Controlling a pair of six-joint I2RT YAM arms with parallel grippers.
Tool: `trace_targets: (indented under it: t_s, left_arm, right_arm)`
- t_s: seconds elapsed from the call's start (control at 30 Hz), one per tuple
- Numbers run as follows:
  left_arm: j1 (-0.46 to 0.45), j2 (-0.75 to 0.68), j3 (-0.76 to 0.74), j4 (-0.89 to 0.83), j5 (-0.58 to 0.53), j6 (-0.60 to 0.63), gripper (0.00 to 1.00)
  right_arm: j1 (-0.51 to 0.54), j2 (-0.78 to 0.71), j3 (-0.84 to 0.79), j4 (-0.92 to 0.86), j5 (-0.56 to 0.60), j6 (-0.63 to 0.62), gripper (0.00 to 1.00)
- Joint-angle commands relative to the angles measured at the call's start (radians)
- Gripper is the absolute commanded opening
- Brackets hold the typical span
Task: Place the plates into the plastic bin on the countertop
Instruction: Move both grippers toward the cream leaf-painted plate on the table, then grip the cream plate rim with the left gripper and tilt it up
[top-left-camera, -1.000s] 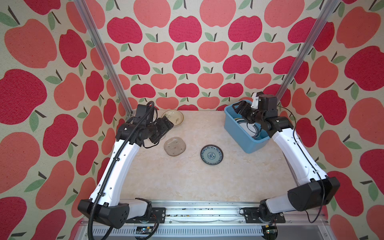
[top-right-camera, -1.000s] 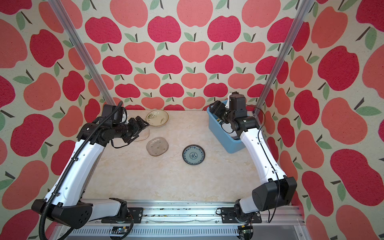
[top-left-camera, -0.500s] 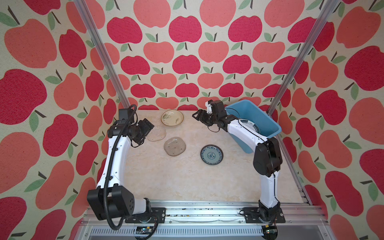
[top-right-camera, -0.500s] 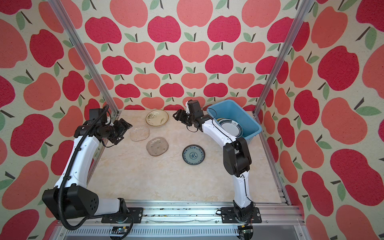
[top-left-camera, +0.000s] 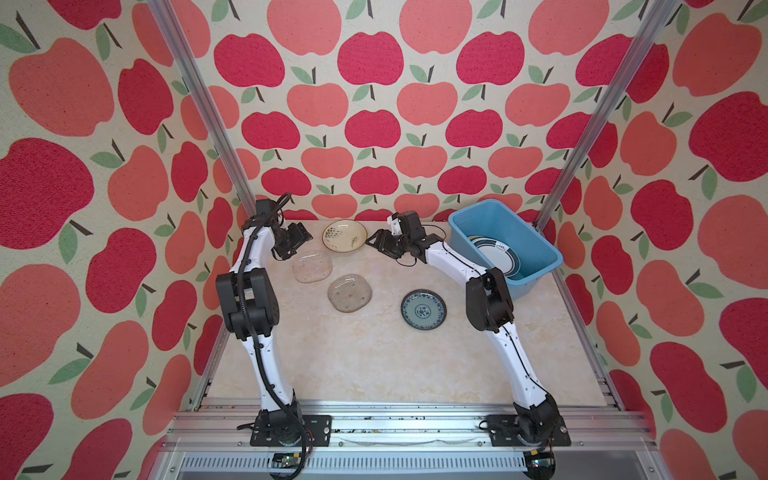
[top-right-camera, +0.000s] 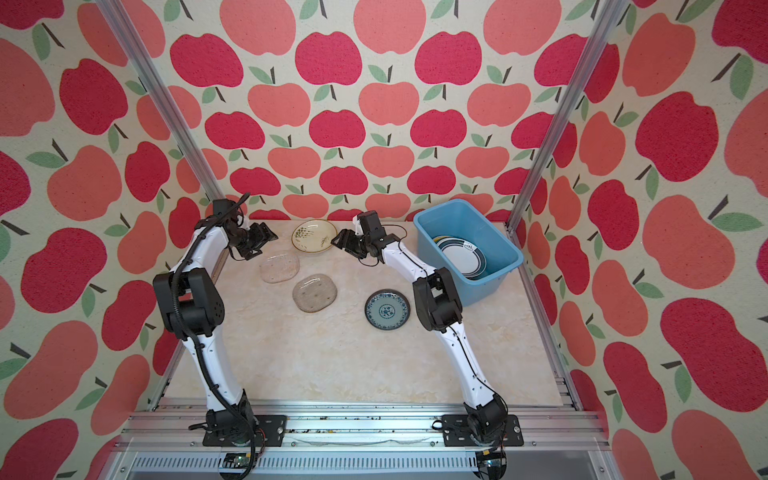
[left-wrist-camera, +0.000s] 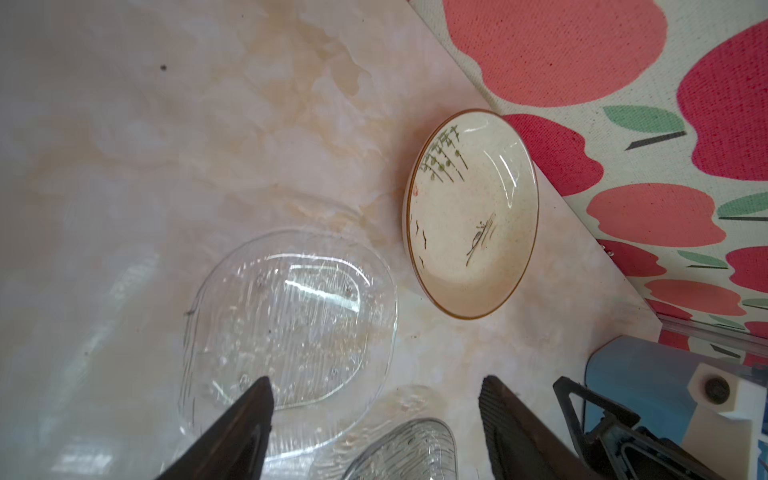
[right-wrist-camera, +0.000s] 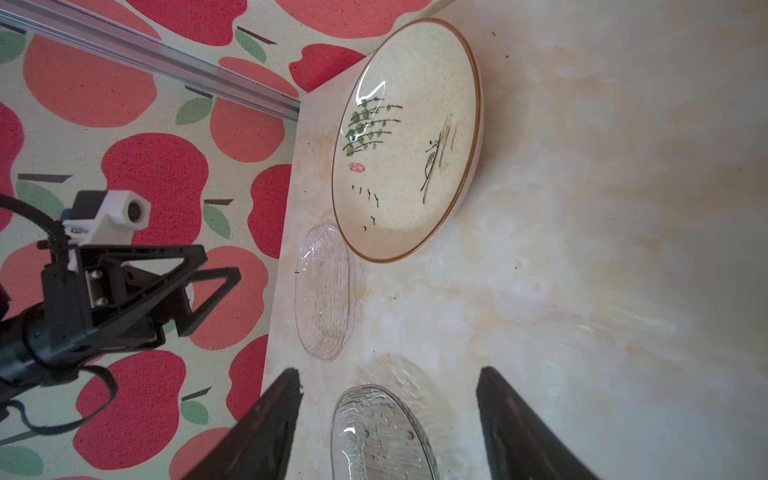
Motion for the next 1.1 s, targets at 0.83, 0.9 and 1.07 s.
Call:
trace_targets:
  t_s: [0.83,0.9,1.07]
  left_arm:
    - [-0.152,0.535,0.568,-0.108,-0.027,0.124,0.37]
    - [-0.152,0.533,0.558,-0.103,-0.029,0.11,0.29]
    - [-0.156,0.505,0.505,-0.068,-0.032,0.073,0.17]
  right_arm:
    - [-0.021,0.021,-0.084,0.101,-0.071,0.035,0.66]
    - [-0.025,0.013,-0.101,0.109,-0.07,0.039,0.66]
    - [-0.036,-0.008,-0.13,0.109,-0.068,0.041,0.65]
